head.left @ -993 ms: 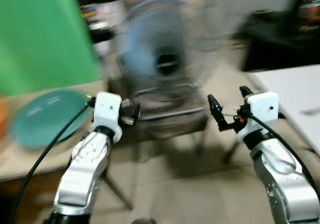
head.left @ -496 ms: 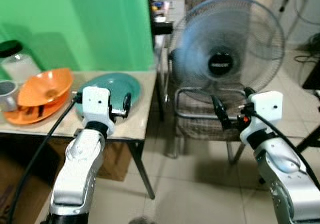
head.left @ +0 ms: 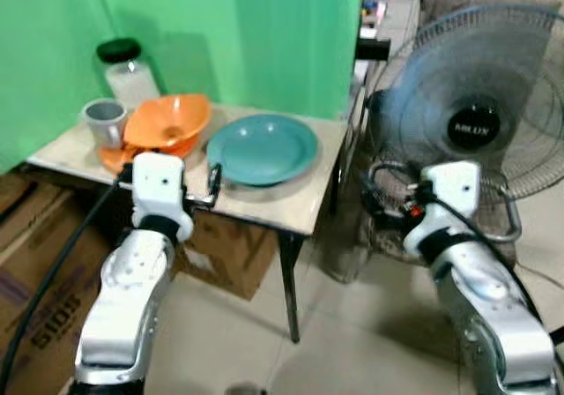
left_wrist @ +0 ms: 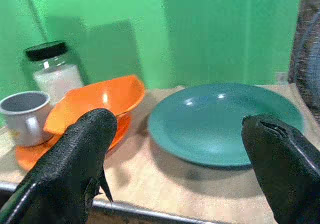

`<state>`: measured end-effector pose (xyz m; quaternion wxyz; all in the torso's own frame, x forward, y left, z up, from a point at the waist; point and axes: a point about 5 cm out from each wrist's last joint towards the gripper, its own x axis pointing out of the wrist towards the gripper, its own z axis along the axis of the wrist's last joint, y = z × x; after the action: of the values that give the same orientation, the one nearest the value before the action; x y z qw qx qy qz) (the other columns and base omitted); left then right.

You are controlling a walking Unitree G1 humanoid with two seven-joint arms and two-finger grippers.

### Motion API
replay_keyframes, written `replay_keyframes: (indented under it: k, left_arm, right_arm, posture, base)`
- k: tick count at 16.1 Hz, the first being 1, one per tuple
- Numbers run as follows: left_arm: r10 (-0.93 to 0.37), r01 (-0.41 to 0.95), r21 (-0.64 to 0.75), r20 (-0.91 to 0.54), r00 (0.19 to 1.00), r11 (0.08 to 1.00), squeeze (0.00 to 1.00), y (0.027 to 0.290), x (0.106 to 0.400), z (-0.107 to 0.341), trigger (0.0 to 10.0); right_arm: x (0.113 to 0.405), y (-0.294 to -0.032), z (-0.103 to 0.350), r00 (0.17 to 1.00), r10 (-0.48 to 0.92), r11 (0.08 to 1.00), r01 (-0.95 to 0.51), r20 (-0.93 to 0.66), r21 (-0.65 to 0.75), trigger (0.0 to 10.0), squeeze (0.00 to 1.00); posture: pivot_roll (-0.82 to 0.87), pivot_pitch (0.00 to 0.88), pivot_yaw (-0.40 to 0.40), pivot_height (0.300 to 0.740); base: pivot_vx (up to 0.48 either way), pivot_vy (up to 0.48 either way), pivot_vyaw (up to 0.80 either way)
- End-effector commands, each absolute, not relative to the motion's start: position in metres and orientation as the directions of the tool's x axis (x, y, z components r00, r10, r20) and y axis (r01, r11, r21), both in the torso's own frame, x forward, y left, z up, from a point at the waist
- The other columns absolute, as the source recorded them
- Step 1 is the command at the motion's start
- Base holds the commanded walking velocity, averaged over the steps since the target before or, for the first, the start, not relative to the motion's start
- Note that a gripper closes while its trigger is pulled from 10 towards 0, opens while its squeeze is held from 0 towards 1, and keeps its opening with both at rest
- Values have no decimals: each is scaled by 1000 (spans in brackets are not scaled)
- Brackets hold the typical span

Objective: Setting the table

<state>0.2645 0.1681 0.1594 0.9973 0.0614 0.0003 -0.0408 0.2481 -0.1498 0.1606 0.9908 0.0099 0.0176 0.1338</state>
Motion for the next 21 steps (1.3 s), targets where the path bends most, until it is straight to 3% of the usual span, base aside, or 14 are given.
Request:
replay_keyframes:
  k: [1,4,8,13,15,21]
  left_arm:
    - [-103,103,117,-3,995,988,161,166,266,162,10000]
    - [-142,142,133,-14,990,981,165,163,267,162,10000]
    - [-176,178,152,-27,984,972,169,165,268,163,10000]
    - [-223,226,167,-37,974,960,169,159,273,162,10000]
    - [-235,238,167,-39,971,957,169,158,273,161,10000]
    - [-306,311,205,-56,950,928,153,154,279,160,10000]
  right_arm:
    - [246,-156,161,972,232,973,-231,-30,28,10000,0]
    - [246,-155,159,967,250,968,-250,-39,16,10000,0]
    - [251,-149,155,963,263,964,-265,-59,-27,10000,0]
    - [259,-155,155,974,208,978,-208,-94,10,10000,0]
    - [262,-157,157,979,191,980,-194,-67,-51,10000,0]
    - [266,-153,156,964,252,968,-252,-87,11,10000,0]
  posture:
    - [71,0,67,740]
    - [76,0,72,740]
    - [79,0,94,740]
    - [67,0,102,740]
    - [68,0,102,740]
    - [81,0,94,740]
  base:
    - [345,0,0]
    - [364,0,0]
    - [427,0,700]
    - [446,0,0]
    - [448,0,0]
    - [429,0,0]
